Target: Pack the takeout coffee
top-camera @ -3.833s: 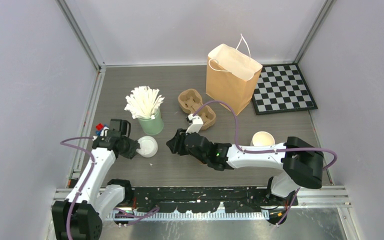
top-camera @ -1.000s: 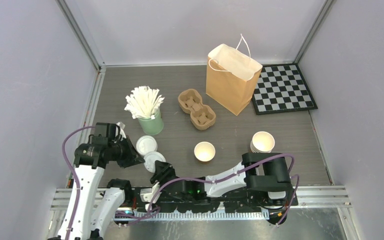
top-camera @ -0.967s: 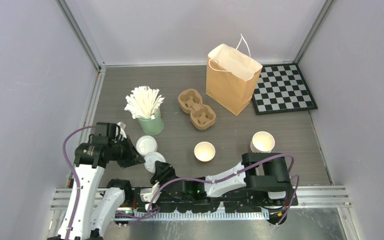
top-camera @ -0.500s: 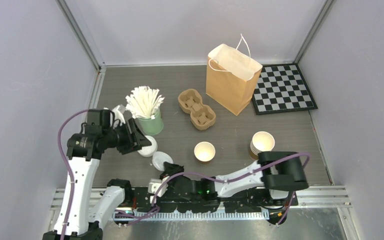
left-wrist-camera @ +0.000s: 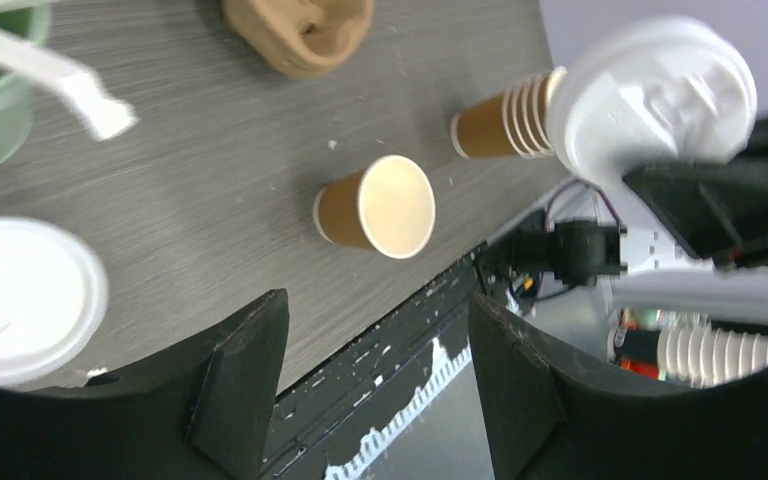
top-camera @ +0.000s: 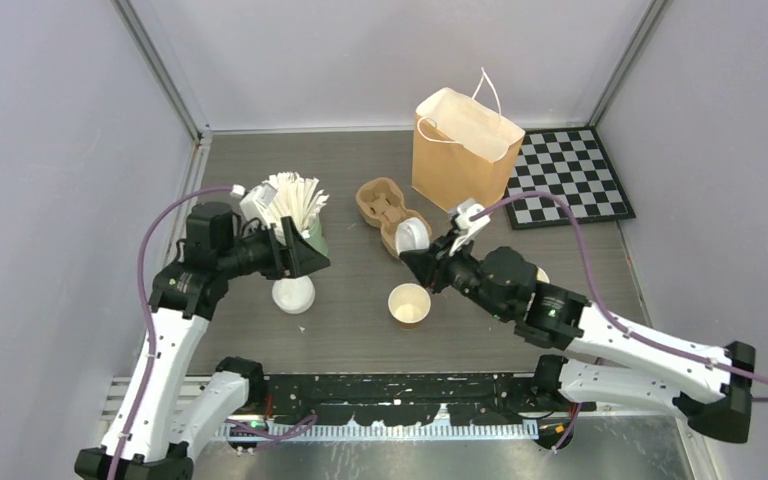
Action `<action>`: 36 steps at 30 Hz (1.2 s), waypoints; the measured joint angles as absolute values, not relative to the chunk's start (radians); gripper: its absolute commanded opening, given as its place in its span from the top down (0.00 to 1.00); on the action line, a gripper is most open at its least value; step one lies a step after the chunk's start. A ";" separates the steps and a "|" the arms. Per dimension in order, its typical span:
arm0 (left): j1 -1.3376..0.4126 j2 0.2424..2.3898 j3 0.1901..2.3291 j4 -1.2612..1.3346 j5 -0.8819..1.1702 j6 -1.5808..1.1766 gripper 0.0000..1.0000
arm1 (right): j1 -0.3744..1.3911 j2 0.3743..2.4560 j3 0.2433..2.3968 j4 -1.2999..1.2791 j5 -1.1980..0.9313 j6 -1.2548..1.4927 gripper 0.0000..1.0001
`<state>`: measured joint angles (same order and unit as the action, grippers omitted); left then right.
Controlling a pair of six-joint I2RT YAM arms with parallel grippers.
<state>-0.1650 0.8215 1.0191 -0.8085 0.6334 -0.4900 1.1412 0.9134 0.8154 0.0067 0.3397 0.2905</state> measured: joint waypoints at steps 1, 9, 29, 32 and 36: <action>-0.191 0.816 1.004 -0.783 0.638 -0.490 0.34 | 1.116 0.886 0.811 -0.023 0.315 0.326 0.77; -0.523 0.879 0.967 -0.577 0.551 -0.451 0.40 | 0.908 0.809 0.767 -0.190 -0.026 0.541 0.78; -0.756 1.081 0.925 -0.258 0.501 -0.333 0.41 | 0.833 0.803 0.709 -0.163 -0.390 0.657 0.76; -0.756 1.078 0.925 -0.273 0.439 -0.358 0.43 | 0.828 0.807 0.689 -0.163 -0.382 0.657 0.76; -0.756 1.053 0.923 -0.360 0.345 -0.432 0.45 | 0.825 0.855 0.656 -0.154 -0.383 0.678 0.75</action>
<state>-0.7563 1.0531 0.9234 -0.3595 0.3454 -0.4324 0.8253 0.8551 0.6563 -0.1543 -0.3828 0.6777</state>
